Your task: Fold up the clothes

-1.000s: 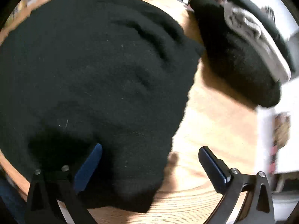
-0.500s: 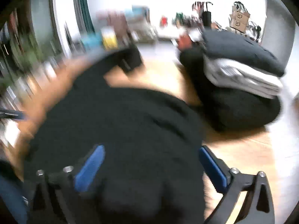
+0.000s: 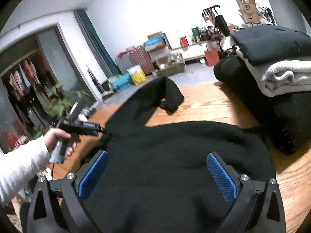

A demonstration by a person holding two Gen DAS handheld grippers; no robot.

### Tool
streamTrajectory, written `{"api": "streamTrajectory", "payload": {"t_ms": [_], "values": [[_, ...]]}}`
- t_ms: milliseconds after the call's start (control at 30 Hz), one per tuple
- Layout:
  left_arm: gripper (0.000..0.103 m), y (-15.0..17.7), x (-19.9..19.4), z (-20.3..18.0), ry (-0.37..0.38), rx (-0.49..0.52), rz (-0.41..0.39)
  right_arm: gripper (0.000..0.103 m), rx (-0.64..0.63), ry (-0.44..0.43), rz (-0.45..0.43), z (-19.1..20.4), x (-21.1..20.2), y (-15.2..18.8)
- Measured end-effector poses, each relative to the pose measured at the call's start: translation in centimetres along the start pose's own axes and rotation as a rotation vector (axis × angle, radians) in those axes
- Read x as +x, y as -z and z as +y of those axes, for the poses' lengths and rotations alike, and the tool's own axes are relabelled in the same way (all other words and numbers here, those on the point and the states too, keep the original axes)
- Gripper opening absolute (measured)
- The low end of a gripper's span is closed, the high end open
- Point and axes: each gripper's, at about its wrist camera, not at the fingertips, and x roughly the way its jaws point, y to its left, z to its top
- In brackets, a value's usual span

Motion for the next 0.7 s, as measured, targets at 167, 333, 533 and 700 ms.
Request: {"api": "streamTrajectory", "payload": {"t_ms": [167, 333, 533, 700], "values": [[0.08, -0.2, 1.1, -0.9, 0.01, 0.018, 0.007, 0.103, 0.117, -0.035, 0.166, -4.1, 1.5, 0.9], [0.009, -0.3, 1.1, -2.5, -0.01, 0.073, 0.002, 0.103, 0.275, -0.041, 0.245, -8.0, -1.1, 2.6], [0.007, -0.8, -0.6, -1.8, -0.124, 0.039, -0.067, 0.103, 0.206, -0.013, 0.253, -6.8, -0.4, 3.0], [0.02, -0.5, -1.3, 2.0, -0.124, -0.123, -0.036, 0.103, 0.097, 0.009, 0.251, -5.3, 0.4, 3.5]]}}
